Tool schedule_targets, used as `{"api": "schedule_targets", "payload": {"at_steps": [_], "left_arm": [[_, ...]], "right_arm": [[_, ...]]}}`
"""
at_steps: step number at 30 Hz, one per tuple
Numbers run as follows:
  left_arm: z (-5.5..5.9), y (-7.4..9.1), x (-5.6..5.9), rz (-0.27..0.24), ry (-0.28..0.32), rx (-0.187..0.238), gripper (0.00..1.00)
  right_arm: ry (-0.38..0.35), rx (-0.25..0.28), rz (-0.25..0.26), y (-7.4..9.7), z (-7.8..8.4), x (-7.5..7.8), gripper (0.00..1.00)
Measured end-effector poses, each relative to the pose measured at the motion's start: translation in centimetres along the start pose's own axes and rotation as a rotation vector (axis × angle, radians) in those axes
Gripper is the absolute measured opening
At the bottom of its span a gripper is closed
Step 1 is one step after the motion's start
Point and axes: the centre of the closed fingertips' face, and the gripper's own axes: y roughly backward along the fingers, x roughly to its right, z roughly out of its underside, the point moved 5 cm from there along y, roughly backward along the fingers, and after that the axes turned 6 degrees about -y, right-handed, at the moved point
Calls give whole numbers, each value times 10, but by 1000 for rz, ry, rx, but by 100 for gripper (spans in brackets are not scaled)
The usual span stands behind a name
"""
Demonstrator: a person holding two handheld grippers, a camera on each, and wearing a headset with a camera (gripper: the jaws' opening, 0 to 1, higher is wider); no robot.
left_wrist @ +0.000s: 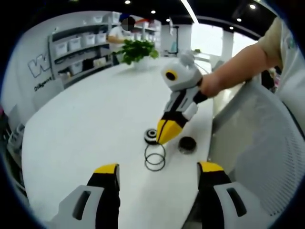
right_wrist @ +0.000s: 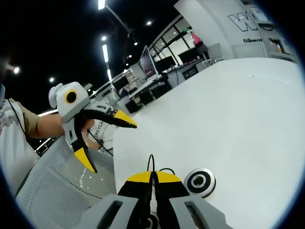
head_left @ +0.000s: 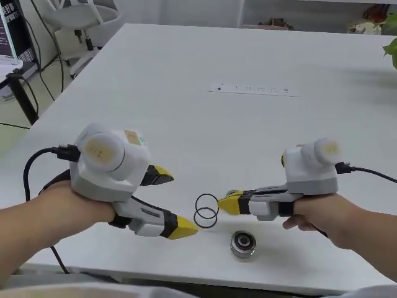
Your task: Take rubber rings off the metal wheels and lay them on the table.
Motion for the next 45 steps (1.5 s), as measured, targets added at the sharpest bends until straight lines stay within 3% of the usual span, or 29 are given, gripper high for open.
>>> {"api": "schedule_targets", "payload": {"at_steps": [25, 45], "left_arm": [[11, -3, 0, 14, 26, -26, 67], [17, -7, -1, 27, 45, -46, 66]], "right_arm": [[-64, -26, 1, -7, 13, 13, 0], [-12, -59, 53, -13, 17, 27, 2]]}}
